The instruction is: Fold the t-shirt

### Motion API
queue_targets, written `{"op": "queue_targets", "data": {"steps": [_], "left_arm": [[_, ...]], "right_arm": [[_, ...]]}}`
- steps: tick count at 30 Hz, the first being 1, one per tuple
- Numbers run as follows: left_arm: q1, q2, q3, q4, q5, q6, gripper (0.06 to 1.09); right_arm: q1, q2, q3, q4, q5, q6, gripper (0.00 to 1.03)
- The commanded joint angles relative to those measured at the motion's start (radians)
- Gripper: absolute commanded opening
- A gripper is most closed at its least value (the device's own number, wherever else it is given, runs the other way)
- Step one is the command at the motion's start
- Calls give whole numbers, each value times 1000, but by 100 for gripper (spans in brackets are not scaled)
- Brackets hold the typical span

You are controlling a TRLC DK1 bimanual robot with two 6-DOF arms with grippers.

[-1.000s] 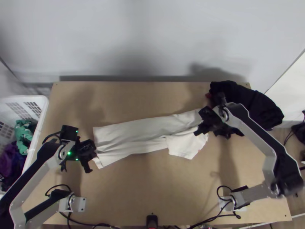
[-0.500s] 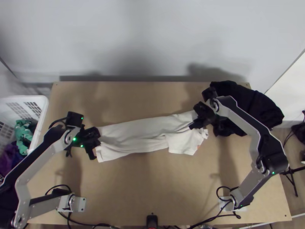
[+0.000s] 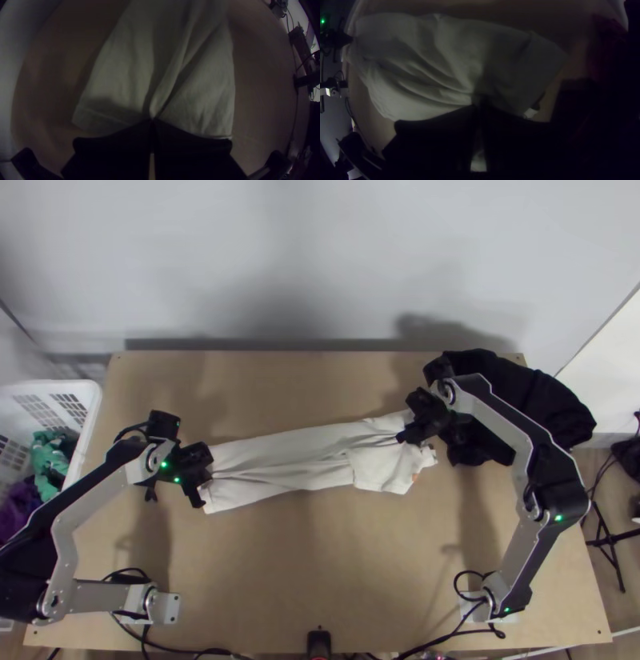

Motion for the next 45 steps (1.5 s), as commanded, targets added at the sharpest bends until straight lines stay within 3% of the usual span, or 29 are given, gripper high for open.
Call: {"op": "queue_targets", "data": {"steps": [1, 4, 6, 7, 8, 9, 13, 28, 32, 34, 39, 41, 45], "left_arm": [[25, -5, -21, 15, -6, -18, 13], [27, -41, -18, 14, -6, -37, 14], [30, -71, -18, 12, -6, -43, 25], [31, -84, -16, 11, -6, -46, 49], [31, -97, -10, 1, -6, -58, 89], [28, -114, -7, -8, -6, -63, 105], [13, -171, -4, -14, -6, -89, 104], [200, -183, 76, 31, -6, -49, 104], [188, -259, 77, 18, -1, -83, 104], [122, -360, 46, 18, -1, -90, 104], [-128, -619, -9, -38, -24, -115, 104], [-254, -687, -23, -89, -66, -132, 104], [-458, -779, -112, -72, -211, -115, 104]], "right_arm": [[-3, 7, -11, -2, 4, 31, 35], [0, -22, -11, -23, 4, 40, 60], [3, -48, -5, -51, 4, 39, 72], [3, -67, -5, -60, 4, 39, 78], [4, -83, -7, -68, 4, 40, 83], [6, -100, -7, -77, 4, 40, 86], [20, -154, -4, -94, 4, 40, 98], [15, -318, 7, -121, 4, 75, 98], [101, -353, -22, -144, 4, 100, 89], [159, -378, -30, -147, 6, 98, 79], [265, -396, -68, -57, 3, 105, 28], [305, -387, -108, 31, 3, 105, 3], [385, -344, -182, 146, 1, 137, 3]]}}
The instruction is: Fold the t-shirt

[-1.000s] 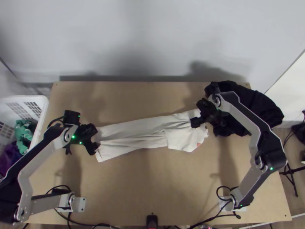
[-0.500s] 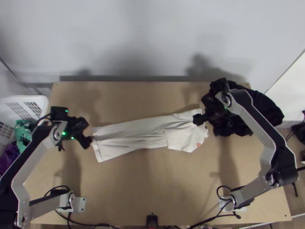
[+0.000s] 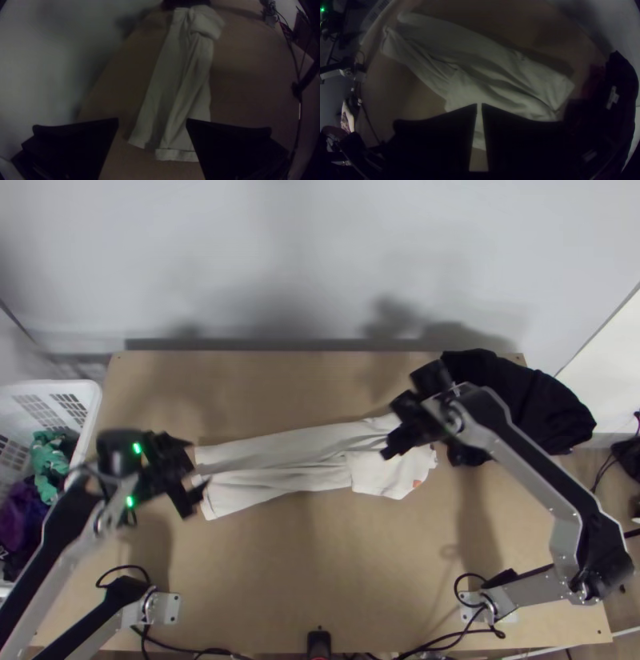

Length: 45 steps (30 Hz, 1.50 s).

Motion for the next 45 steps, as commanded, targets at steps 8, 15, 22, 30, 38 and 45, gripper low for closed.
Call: {"op": "queue_targets", "data": {"steps": [8, 15, 22, 30, 38, 45], "left_arm": [[-344, -203, -255, 30, -160, 162, 104], [-337, -189, -375, 121, -204, 248, 104], [-367, -100, -416, 170, -264, 269, 104], [-386, 49, -427, 313, -341, 268, 104], [-383, 127, -438, 417, -397, 260, 104], [-378, 164, -451, 455, -434, 256, 104]], "right_arm": [[186, 109, -142, 366, -37, 64, 3], [189, 182, -110, 408, -39, 44, 3], [178, 235, -99, 446, -39, 44, 3], [175, 261, -98, 467, -40, 45, 3], [137, 241, -133, 467, -57, 42, 3], [134, 240, -156, 480, -68, 42, 3]]}}
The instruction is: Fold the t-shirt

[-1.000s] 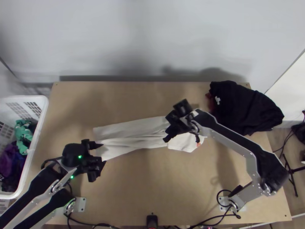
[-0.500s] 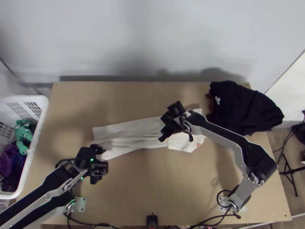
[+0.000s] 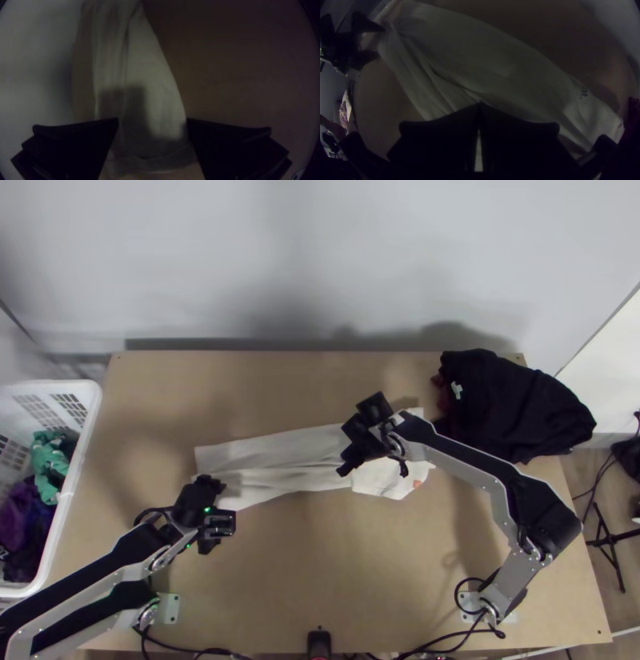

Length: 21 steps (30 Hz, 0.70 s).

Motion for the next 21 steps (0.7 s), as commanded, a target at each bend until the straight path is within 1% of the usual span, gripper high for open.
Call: {"op": "queue_targets", "data": {"steps": [1, 11, 18, 21], "left_arm": [[4, 50, -17, 37, -36, -10, 104], [1, 90, -40, 41, -46, -34, 104], [4, 116, -35, 46, -46, -48, 103], [7, 140, -25, 48, -46, -50, 100]], "right_arm": [[-8, -5, -26, 12, -10, 3, 3], [-2, -3, -68, 64, -15, 9, 3], [-6, 0, -78, 69, -15, 3, 3], [-16, 0, -81, 72, -15, 0, 3]]}}
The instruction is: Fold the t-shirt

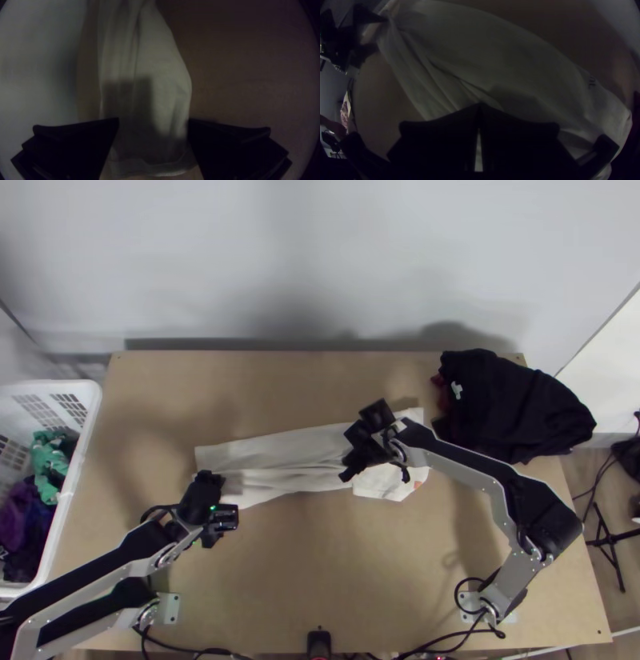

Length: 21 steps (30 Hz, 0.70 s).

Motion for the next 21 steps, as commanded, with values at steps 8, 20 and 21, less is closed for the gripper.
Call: {"op": "queue_targets", "data": {"steps": [8, 20, 21], "left_arm": [[65, 91, 119, -71, 48, -97, 99], [123, 114, 231, -87, 51, -93, 94], [122, 114, 234, -87, 51, -91, 94]], "right_arm": [[-33, -4, -11, 9, -10, -18, 3], [-36, -7, -17, 12, -20, -27, 3], [-36, -7, -17, 14, -20, -27, 3]]}}
